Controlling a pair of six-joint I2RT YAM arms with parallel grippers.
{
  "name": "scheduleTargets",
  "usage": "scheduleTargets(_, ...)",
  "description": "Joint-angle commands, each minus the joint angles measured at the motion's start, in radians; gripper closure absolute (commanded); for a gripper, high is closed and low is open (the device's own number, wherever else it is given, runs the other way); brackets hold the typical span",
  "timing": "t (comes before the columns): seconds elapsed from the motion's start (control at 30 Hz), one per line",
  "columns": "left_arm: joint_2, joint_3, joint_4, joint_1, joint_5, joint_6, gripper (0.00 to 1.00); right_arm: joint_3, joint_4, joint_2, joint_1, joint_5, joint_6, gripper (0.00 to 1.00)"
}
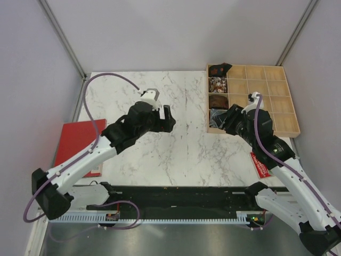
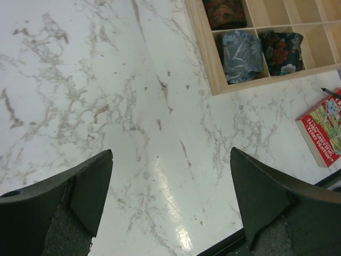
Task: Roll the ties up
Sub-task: Reset both arms
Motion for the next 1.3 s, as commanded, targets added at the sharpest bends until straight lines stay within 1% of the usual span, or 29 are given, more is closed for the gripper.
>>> scheduleTargets(0.0,-0.167,-0.092,-0.063,0.047,-0.079,0.007,0.04,-0.035,0.09,0.01,-0.001,-0.034,0.023,0.45)
scheduleTargets(0.1,-0.22,-0.151,-0.103,0.09,-0.095,0.001,0.04,-0.048,0.094,0.009,0.001,-0.037,0.028,0.44)
scheduleTargets(0.17,-0.241,-0.181,-0.129,0.13,-0.136,-0.017,0.03,-0.055,0.093,0.006,0.001,-0.045,0.029,0.44)
scheduleTargets(0.2,-0.243,-0.19,-0.158,0.18,-0.145,-0.025,0.01,-0.058,0.091,0.0,0.002,-0.049,0.034,0.44)
scheduleTargets(0.27,-0.228,-0.19,-0.189,0.248,-0.151,-0.036,0.0,-0.062,0.091,-0.01,0.002,-0.055,0.037,0.43)
scheduleTargets(0.3,-0.222,-0.193,-0.215,0.315,-0.173,-0.042,0.0,-0.065,0.085,-0.019,0.001,-0.058,0.037,0.43)
scheduleTargets(0.33,-0.215,-0.201,-0.215,0.347,-0.203,-0.042,0.0,-0.065,0.084,-0.026,0.001,-0.06,0.037,0.43)
scheduleTargets(0.37,-0.206,-0.207,-0.21,0.383,-0.199,-0.027,0.0,-0.063,0.082,-0.033,0.001,-0.065,0.034,0.42)
scheduleTargets(0.4,-0.2,-0.214,-0.197,0.451,-0.185,-0.011,0.0,-0.059,0.068,-0.04,0.001,-0.065,0.029,0.42)
scheduleTargets(0.47,-0.18,-0.245,-0.143,0.528,-0.092,0.031,0.0,-0.048,0.049,-0.046,0.002,-0.06,0.002,0.4)
scheduleTargets(0.5,-0.169,-0.26,-0.119,0.606,-0.051,0.053,0.0,-0.045,0.027,-0.05,0.001,-0.057,-0.007,0.39)
scheduleTargets(0.53,-0.156,-0.262,-0.089,0.643,0.027,0.078,0.0,-0.042,0.021,-0.051,0.002,-0.057,-0.016,0.38)
scheduleTargets(0.57,-0.118,-0.261,-0.08,0.676,0.051,0.125,0.0,-0.043,0.015,-0.051,0.002,-0.057,-0.03,0.37)
scheduleTargets(0.6,-0.097,-0.26,-0.069,0.731,0.06,0.144,0.0,-0.045,0.01,-0.057,0.001,-0.061,-0.036,0.36)
scheduleTargets(0.63,-0.079,-0.262,-0.033,0.752,0.065,0.157,0.0,-0.048,0.01,-0.059,0.001,-0.063,-0.043,0.36)
scheduleTargets(0.67,-0.029,-0.264,-0.025,0.769,0.063,0.158,0.01,-0.058,0.013,-0.065,0.001,-0.065,-0.049,0.34)
scheduleTargets(0.73,0.021,-0.254,-0.019,0.817,0.065,0.132,0.0,-0.071,0.019,-0.073,0.001,-0.069,-0.053,0.33)
scheduleTargets(0.83,0.062,-0.294,0.07,0.831,0.014,0.113,0.0,-0.094,0.028,-0.091,0.002,-0.078,-0.06,0.32)
scheduleTargets(0.87,0.065,-0.312,0.154,0.829,0.0,0.127,0.0,-0.103,0.032,-0.105,0.001,-0.077,-0.061,0.32)
scheduleTargets(0.9,0.061,-0.357,0.196,0.829,-0.019,0.134,0.0,-0.109,0.033,-0.112,0.001,-0.078,-0.063,0.32)
scheduleTargets(0.93,0.056,-0.381,0.252,0.831,-0.015,0.157,0.0,-0.118,0.039,-0.122,0.001,-0.078,-0.061,0.31)
scheduleTargets(1.0,0.041,-0.469,0.461,0.829,0.038,0.18,0.0,-0.149,0.059,-0.148,0.002,-0.078,-0.056,0.3)
scheduleTargets(1.03,0.035,-0.496,0.531,0.829,0.049,0.194,0.0,-0.16,0.067,-0.152,0.002,-0.078,-0.056,0.29)
scheduleTargets(1.1,0.055,-0.534,0.662,0.829,0.033,0.228,0.01,-0.18,0.081,-0.157,0.001,-0.103,-0.063,0.28)
scheduleTargets(1.17,0.099,-0.555,0.734,0.831,0.023,0.269,0.02,-0.183,0.079,-0.149,0.001,-0.117,-0.066,0.28)
scheduleTargets(1.2,0.108,-0.572,0.829,0.831,0.067,0.295,0.06,-0.183,0.079,-0.146,0.001,-0.123,-0.069,0.28)
scheduleTargets(1.23,0.119,-0.593,0.9,0.831,0.082,0.309,0.07,-0.184,0.081,-0.143,0.001,-0.135,-0.07,0.27)
scheduleTargets(1.27,0.128,-0.637,0.958,0.831,0.112,0.334,0.09,-0.186,0.082,-0.143,0.001,-0.138,-0.072,0.27)
